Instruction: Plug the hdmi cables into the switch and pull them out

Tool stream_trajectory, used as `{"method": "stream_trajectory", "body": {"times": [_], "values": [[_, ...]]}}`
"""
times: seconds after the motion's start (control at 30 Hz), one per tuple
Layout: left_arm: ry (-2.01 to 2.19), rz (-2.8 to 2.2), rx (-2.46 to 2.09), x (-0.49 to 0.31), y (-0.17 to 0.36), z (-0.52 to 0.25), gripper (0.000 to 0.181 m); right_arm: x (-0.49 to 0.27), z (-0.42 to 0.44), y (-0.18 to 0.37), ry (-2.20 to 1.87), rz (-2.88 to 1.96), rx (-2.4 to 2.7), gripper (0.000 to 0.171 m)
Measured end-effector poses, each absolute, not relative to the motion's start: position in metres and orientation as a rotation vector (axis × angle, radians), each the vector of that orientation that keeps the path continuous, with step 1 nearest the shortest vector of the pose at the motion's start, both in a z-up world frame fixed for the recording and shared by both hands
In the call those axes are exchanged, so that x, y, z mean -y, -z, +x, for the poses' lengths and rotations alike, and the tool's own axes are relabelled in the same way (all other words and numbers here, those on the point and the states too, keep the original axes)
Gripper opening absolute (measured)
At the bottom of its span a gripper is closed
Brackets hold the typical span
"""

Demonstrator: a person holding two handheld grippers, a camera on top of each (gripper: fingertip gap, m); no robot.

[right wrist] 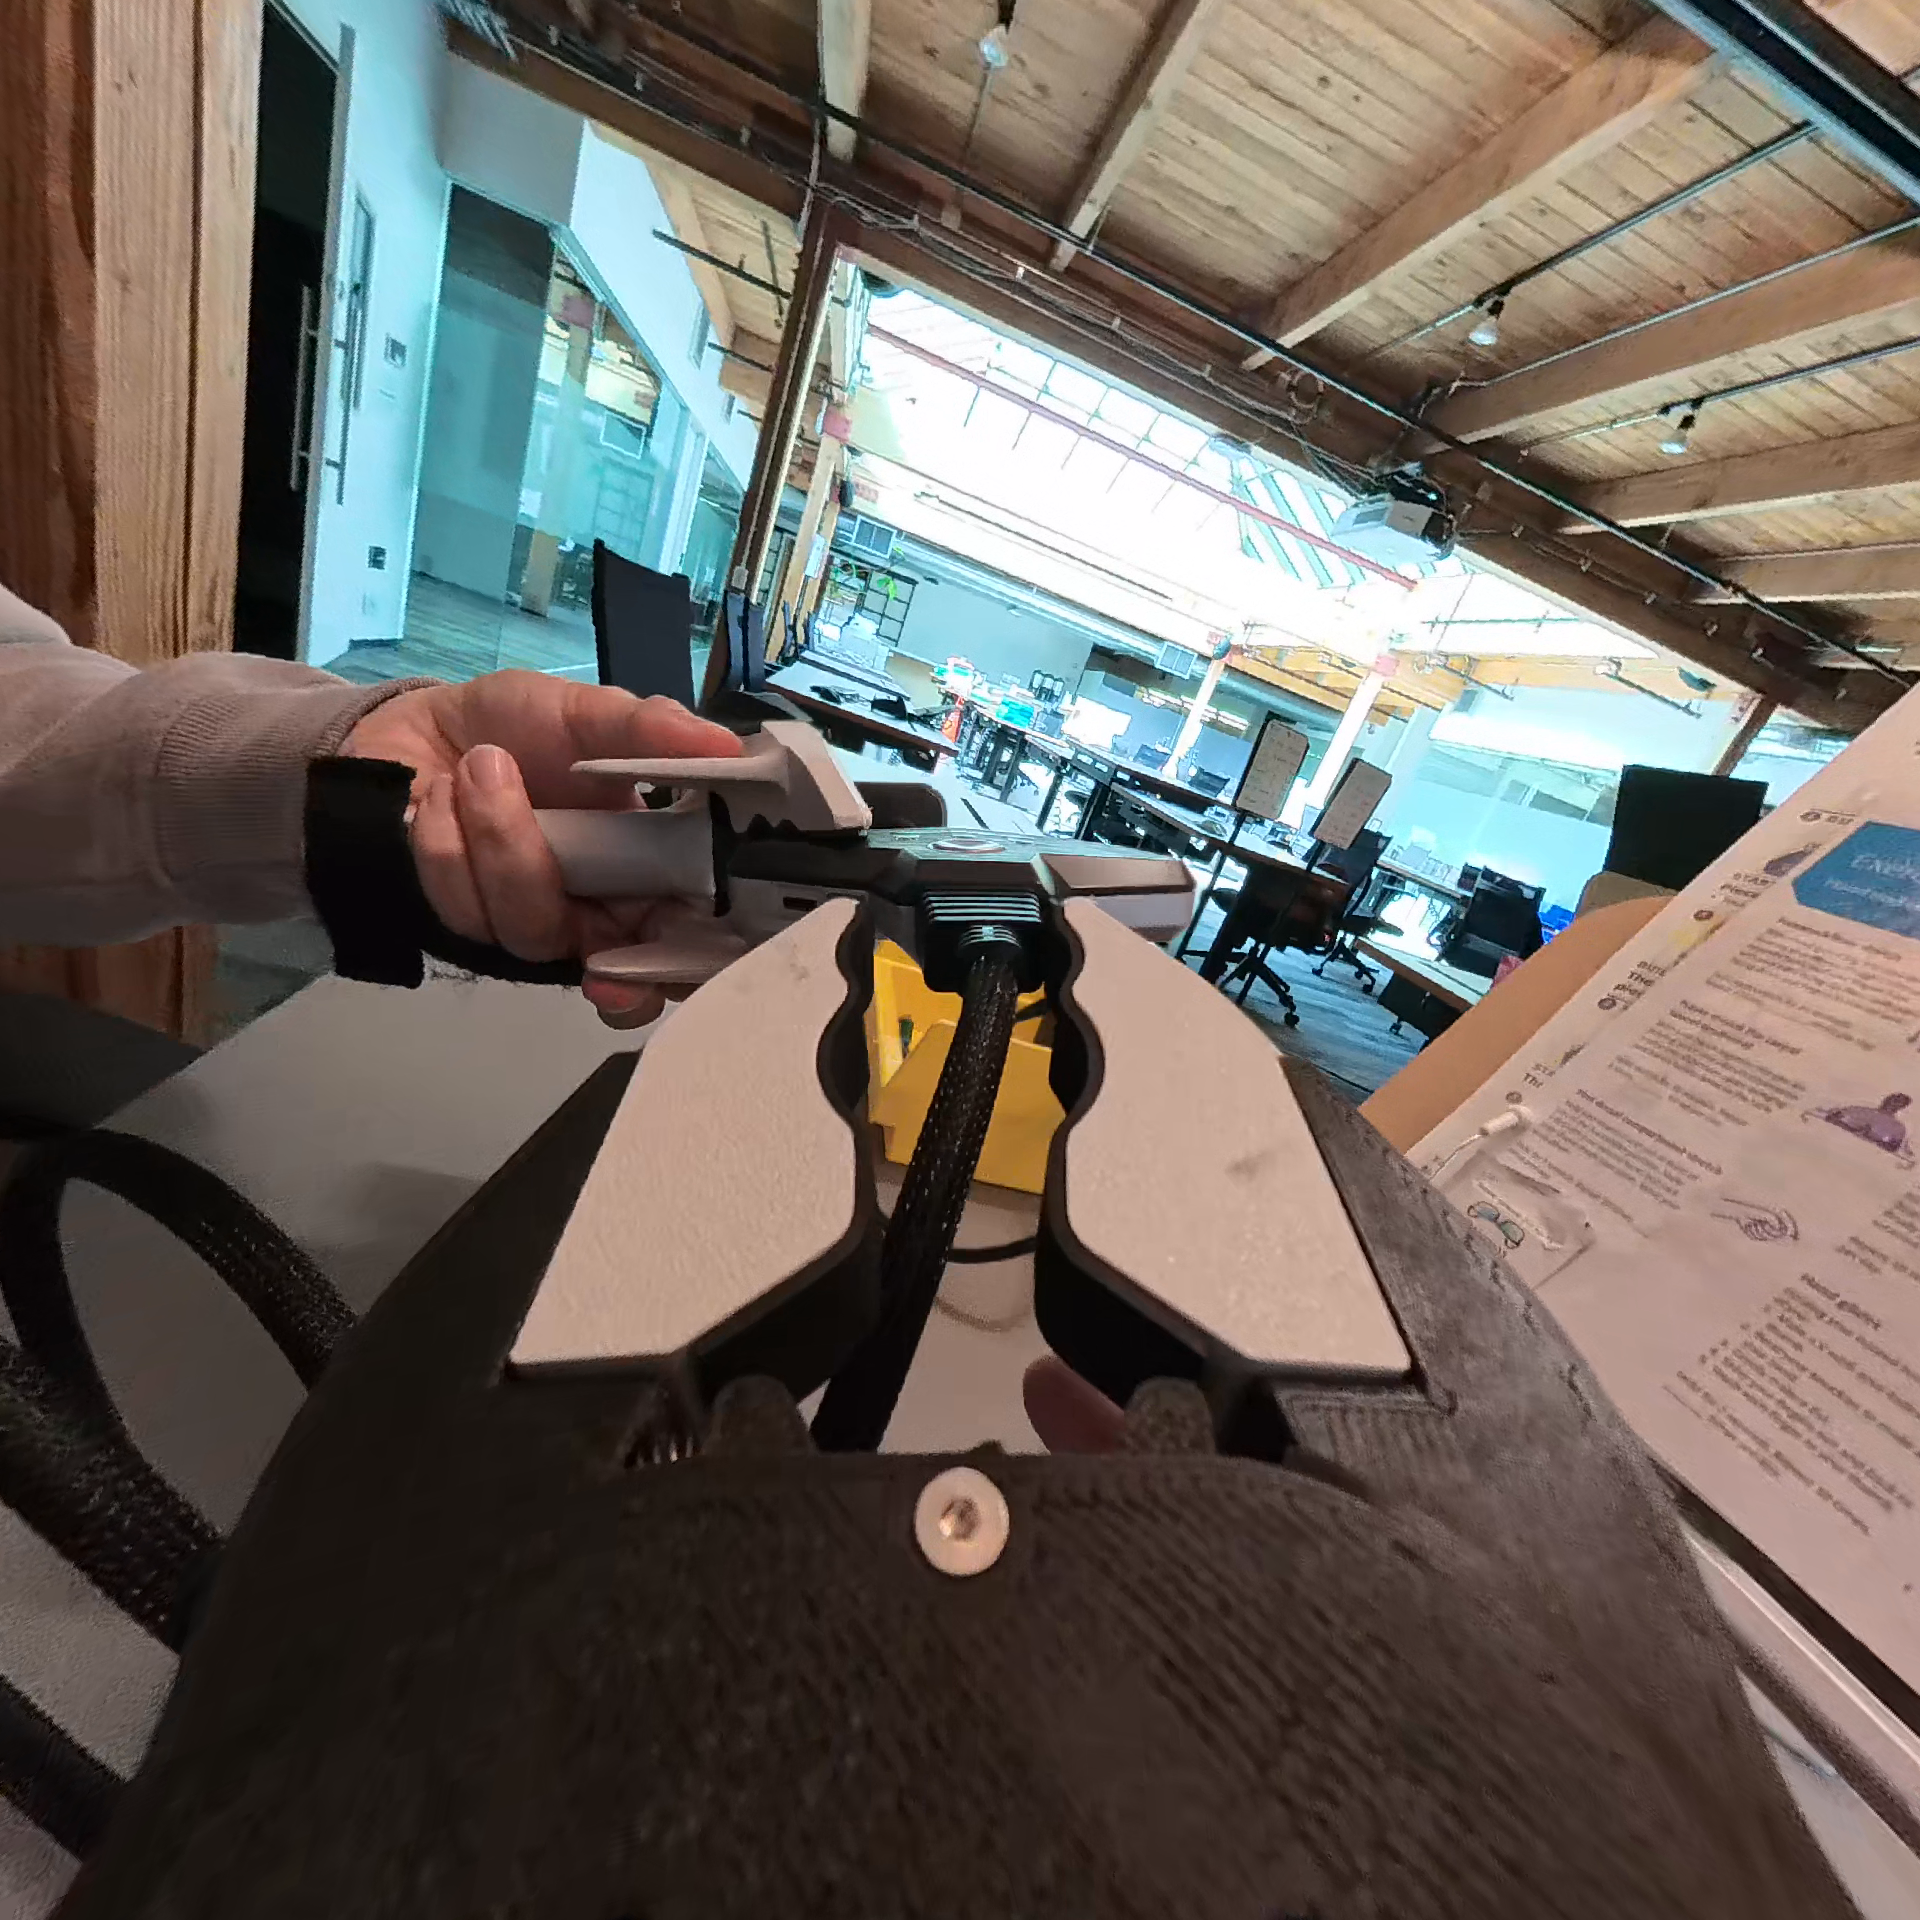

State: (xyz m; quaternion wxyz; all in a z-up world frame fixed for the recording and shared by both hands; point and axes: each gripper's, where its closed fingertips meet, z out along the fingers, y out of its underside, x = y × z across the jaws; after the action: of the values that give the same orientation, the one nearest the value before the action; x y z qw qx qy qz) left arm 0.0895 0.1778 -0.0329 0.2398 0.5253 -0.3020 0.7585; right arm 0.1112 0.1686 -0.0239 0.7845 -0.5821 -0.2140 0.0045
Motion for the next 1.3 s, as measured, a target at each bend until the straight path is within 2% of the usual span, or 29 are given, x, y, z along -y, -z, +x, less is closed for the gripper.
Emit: {"method": "stream_trajectory", "body": {"times": [0.13,0.43,0.67,0.83,1.07,1.2,1.3], "values": [[-2.097,1.474,0.818,-0.185,0.03,0.091,0.02,-0.174,0.118,0.016,-0.023,-1.219,0.432,0.023],[-2.106,1.559,0.822,-0.205,0.033,0.095,0.021,-0.197,0.122,0.021,-0.161,-1.249,0.322,0.023],[-2.163,1.637,0.83,-0.222,0.04,0.101,0.021,-0.21,0.124,0.034,-0.118,-1.301,0.27,0.023],[-2.295,1.622,0.998,-0.228,0.028,0.1,0.025,-0.209,0.129,0.031,-0.14,-1.279,0.227,0.022],[-2.444,2.033,1.723,-0.304,0.023,0.081,0.03,-0.171,0.157,0.001,-0.122,-1.16,0.159,0.022],[-2.022,2.343,2.38,-0.338,0.069,0.072,0.037,-0.163,0.167,-0.003,-0.108,-1.138,0.142,0.022],[-1.546,2.46,2.578,-0.339,0.124,0.085,0.046,-0.163,0.165,0.0,-0.152,-1.127,0.159,0.022]]}}
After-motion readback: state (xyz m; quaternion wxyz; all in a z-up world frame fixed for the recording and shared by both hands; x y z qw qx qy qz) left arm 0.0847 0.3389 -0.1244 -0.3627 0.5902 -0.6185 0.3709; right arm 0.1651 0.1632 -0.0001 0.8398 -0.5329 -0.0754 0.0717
